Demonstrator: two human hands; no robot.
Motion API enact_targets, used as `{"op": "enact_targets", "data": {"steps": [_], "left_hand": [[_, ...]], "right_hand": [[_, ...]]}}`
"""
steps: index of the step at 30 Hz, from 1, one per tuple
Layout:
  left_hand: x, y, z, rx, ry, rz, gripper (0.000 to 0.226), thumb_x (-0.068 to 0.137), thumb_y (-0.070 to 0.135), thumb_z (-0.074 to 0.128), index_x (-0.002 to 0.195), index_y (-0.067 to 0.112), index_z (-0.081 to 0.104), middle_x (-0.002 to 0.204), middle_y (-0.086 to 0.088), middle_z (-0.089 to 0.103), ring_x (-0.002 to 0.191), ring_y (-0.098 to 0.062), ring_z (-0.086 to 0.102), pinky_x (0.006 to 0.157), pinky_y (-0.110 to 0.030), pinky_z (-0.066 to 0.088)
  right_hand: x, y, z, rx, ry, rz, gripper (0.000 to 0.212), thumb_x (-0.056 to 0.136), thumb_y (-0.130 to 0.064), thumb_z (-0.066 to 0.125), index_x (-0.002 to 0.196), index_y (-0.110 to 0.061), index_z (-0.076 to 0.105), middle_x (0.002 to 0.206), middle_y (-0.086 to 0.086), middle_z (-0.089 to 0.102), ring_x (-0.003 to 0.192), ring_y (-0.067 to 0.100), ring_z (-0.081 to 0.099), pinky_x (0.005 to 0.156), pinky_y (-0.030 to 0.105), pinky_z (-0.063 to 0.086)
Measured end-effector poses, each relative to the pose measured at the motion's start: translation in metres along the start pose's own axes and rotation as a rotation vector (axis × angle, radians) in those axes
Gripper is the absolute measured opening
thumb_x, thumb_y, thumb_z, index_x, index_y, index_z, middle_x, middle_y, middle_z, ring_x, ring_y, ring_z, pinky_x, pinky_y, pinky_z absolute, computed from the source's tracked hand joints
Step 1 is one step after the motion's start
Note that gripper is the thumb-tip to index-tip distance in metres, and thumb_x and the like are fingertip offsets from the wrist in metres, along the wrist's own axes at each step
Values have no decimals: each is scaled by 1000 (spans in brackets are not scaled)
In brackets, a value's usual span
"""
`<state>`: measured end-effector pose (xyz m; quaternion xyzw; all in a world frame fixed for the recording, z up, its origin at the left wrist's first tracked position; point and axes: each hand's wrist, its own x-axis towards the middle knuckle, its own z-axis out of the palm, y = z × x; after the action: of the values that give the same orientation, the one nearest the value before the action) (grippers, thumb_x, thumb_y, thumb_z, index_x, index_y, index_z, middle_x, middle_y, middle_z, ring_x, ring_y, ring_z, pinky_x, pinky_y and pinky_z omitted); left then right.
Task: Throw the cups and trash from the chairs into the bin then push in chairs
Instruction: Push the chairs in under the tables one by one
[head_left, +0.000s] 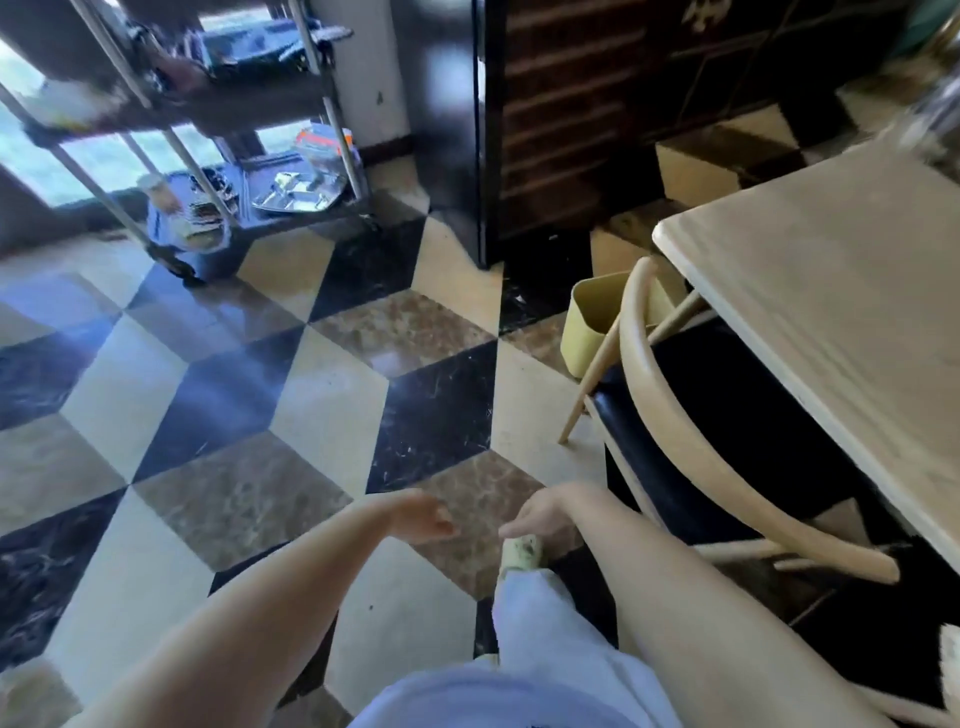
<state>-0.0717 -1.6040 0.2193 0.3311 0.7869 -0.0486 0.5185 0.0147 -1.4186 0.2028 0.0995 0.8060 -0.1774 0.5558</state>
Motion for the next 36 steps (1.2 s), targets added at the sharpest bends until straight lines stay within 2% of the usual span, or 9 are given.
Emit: {"op": "enact_targets", "data": {"steps": [6, 9, 13, 17, 21, 25, 28, 30, 36], "left_hand": [[65, -24, -102, 72, 38, 3, 42, 91, 42, 37, 106, 12, 62, 113, -9, 64, 101, -26, 60, 91, -40, 47], [90, -30, -155, 85, 52, 19, 40, 95, 40, 39, 112, 14, 63, 119, -8, 63, 107, -27, 58, 86, -34, 43], [119, -36, -216, 89, 88, 18, 40, 97, 36, 39, 125, 14, 58, 128, -8, 60, 114, -28, 55, 94, -34, 44], [146, -43, -268, 143, 31, 21, 41, 97, 38, 41, 127, 15, 58, 130, -8, 60, 116, -27, 55, 95, -35, 44], [191, -50, -334, 234, -22, 57, 44, 98, 40, 38, 134, 17, 51, 137, -8, 53, 124, -28, 50, 98, -35, 40], [243, -51, -413, 298, -72, 122, 43, 98, 41, 39, 135, 20, 49, 138, -7, 53, 124, -25, 51, 104, -38, 40], [278, -47, -484, 368, -93, 176, 42, 99, 39, 38, 133, 19, 51, 140, -4, 52, 126, -23, 49, 105, -38, 39], [298, -38, -534, 432, -106, 217, 42, 98, 39, 38, 133, 21, 51, 142, -2, 50, 128, -22, 47, 106, -37, 38], [355, 28, -653, 644, -139, 321, 45, 99, 38, 36, 135, 16, 49, 143, -4, 48, 131, -22, 44, 107, -33, 34]], "right_hand": [[53, 15, -110, 34, 101, -63, 69, 94, -55, 39, 143, -6, 37, 150, 12, 38, 133, 30, 40, 104, 37, 34], [76, 22, -163, 86, 122, -62, 67, 94, -53, 42, 144, -8, 37, 148, 13, 41, 131, 31, 44, 106, 41, 38], [95, 26, -228, 137, 129, -40, 66, 90, -59, 42, 137, -12, 47, 140, 9, 51, 123, 30, 51, 102, 43, 42], [112, 38, -281, 114, 94, -36, 64, 91, -58, 40, 132, -11, 53, 134, 10, 55, 118, 29, 54, 88, 38, 42], [126, 57, -334, 173, 60, -16, 61, 92, -57, 38, 125, -10, 57, 120, 11, 59, 106, 29, 57, 90, 40, 43], [139, 86, -395, 261, 48, 37, 57, 95, -54, 38, 123, -9, 58, 126, 13, 58, 103, 28, 55, 87, 38, 42], [144, 111, -443, 324, 57, 63, 28, 98, -41, 39, 97, -19, 57, 98, 14, 56, 77, 25, 52, 72, 34, 39], [143, 126, -474, 414, 96, 96, 27, 99, -40, 40, 78, -25, 49, 76, 8, 47, 59, 21, 39, 57, 32, 31], [133, 178, -553, 638, 165, 159, 45, 95, -45, 36, 105, -8, 60, 78, 7, 49, 60, 22, 40, 56, 30, 31]]}}
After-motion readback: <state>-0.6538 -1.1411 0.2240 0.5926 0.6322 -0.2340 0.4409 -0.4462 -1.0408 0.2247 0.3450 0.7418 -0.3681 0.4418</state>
